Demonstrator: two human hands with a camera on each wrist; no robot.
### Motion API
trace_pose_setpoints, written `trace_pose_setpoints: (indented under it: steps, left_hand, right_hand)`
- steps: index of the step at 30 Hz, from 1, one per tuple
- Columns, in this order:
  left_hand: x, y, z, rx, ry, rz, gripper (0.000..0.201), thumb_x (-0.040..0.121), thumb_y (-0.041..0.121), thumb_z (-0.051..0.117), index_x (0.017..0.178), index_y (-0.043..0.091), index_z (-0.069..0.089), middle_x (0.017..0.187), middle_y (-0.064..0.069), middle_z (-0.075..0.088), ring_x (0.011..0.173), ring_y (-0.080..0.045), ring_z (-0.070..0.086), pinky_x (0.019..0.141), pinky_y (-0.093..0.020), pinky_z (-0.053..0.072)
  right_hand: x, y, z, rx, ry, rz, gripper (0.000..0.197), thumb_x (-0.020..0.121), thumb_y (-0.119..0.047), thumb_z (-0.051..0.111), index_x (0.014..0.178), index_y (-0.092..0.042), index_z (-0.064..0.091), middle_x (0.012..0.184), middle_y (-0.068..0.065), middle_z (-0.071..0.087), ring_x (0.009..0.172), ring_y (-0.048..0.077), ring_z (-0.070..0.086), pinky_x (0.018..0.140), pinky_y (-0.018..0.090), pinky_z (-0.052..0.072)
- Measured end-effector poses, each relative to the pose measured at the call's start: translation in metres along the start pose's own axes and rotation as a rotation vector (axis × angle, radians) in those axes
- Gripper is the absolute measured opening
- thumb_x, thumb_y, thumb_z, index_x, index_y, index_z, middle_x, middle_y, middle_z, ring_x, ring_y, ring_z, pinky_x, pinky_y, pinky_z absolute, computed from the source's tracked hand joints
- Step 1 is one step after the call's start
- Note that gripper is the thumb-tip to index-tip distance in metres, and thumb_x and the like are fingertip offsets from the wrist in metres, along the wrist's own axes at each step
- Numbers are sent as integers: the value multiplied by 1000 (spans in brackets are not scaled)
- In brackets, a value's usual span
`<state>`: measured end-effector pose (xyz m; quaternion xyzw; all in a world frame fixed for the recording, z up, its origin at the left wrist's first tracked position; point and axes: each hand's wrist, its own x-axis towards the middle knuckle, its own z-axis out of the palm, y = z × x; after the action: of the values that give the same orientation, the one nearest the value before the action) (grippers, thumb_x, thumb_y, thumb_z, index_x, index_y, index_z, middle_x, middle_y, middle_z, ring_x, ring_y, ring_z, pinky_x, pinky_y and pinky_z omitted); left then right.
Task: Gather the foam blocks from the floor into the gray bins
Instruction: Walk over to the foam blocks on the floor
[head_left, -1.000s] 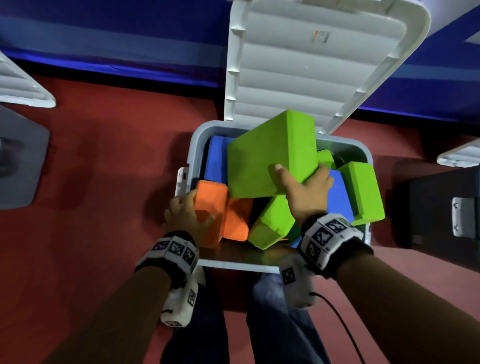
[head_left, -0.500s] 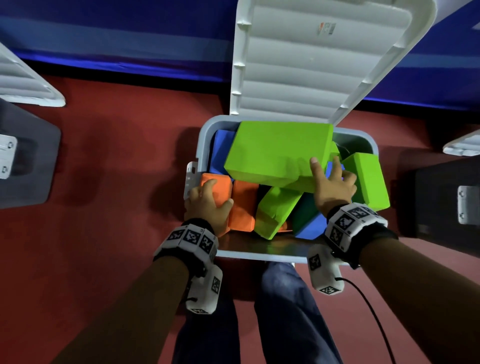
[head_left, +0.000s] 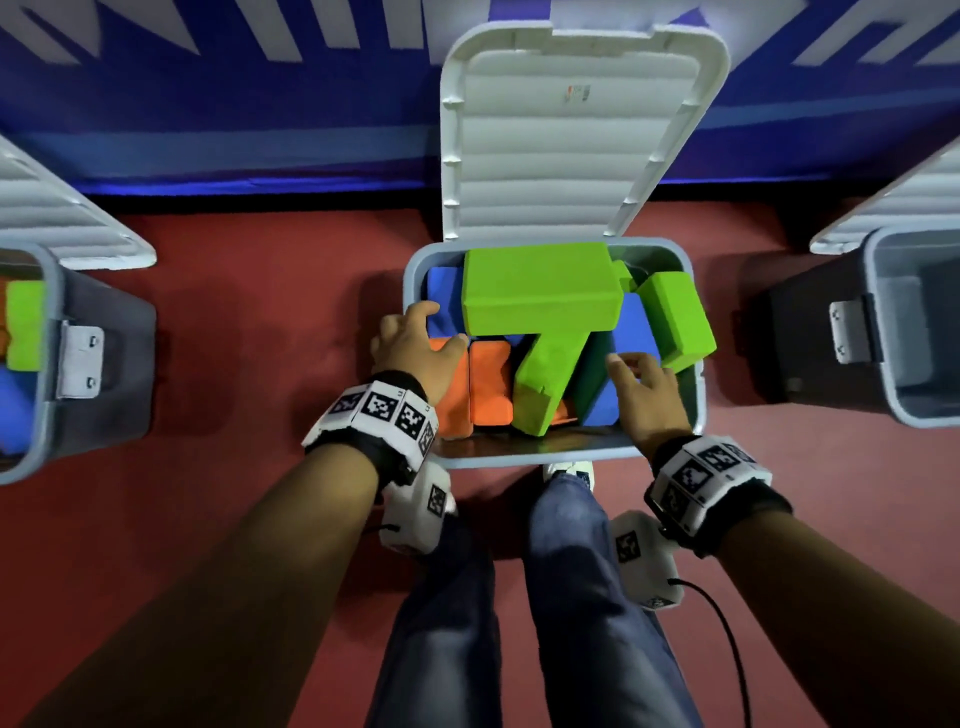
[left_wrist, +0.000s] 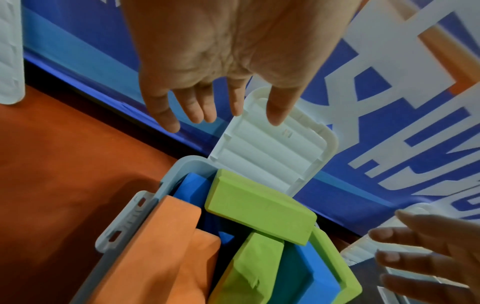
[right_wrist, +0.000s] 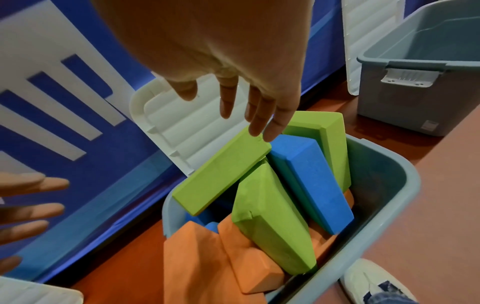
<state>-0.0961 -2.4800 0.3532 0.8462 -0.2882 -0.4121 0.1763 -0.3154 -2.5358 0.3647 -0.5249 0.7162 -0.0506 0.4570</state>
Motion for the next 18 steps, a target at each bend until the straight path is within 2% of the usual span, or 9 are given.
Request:
trace_pose_setpoints:
  steps: [2, 4, 6, 9, 12, 15, 17, 18]
  left_hand:
    - [-9, -1, -1, 33, -22, 29, 51, 86, 34, 60, 134, 22, 45, 136, -15, 39, 126, -32, 39, 107, -31, 29]
    - [-19, -5, 2, 71, -52, 38, 50, 86, 32, 60, 133, 22, 45, 138, -15, 39, 127, -33, 39, 108, -31, 28]
    - [-32, -10, 8, 115, -92, 23, 49, 87, 31, 59, 133, 23, 45, 139, -15, 38, 127, -34, 38, 109, -33, 29]
    - [-52, -10, 19, 149, -138, 5, 50, 87, 31, 59, 134, 22, 44, 138, -15, 39, 126, -35, 40, 108, -37, 31]
    - [-76, 5, 37, 101, -206, 55, 44, 88, 25, 59, 130, 16, 47, 131, -17, 48, 119, -33, 48, 102, -38, 38]
    - [-103, 20, 65, 114, -302, 91, 27, 91, 21, 56, 117, 15, 56, 118, -10, 59, 108, -28, 56, 90, -32, 42]
    - [-124, 28, 89, 156, -341, 110, 9, 91, 19, 55, 98, 18, 61, 107, -6, 64, 103, -26, 58, 82, -29, 41]
    - [-137, 32, 102, 183, -359, 118, 8, 91, 18, 54, 86, 20, 61, 101, -4, 66, 100, -25, 59, 80, -28, 41]
  right_hand:
    - [-13, 4, 3, 67, 10, 8, 21, 94, -33, 52, 100, -14, 59, 115, 18, 59, 117, 34, 49, 101, 38, 38]
    - [-24, 14, 4, 110, 13, 29, 24, 87, -44, 50, 92, -20, 55, 110, 18, 61, 111, 34, 55, 98, 44, 43]
    - [-35, 26, 1, 157, 15, 61, 26, 81, -48, 48, 87, -24, 55, 104, 15, 62, 105, 32, 58, 92, 42, 44]
    - [-53, 37, -11, 250, 31, 110, 23, 75, -50, 47, 76, -28, 52, 87, 5, 59, 94, 29, 60, 77, 37, 43]
    - [-67, 63, -33, 325, 43, 146, 16, 89, -39, 55, 81, -26, 53, 79, -6, 57, 87, 25, 61, 75, 30, 40]
    - [-78, 101, -57, 374, 52, 169, 16, 96, -27, 50, 80, -24, 51, 82, -1, 60, 73, 18, 60, 69, 27, 40]
    - [-89, 132, -77, 406, 69, 185, 16, 95, -24, 50, 80, -21, 52, 82, 1, 62, 71, 17, 60, 62, 25, 40]
    - [-96, 151, -87, 421, 83, 197, 12, 95, -22, 50, 84, -19, 53, 81, 0, 62, 71, 17, 59, 61, 25, 40]
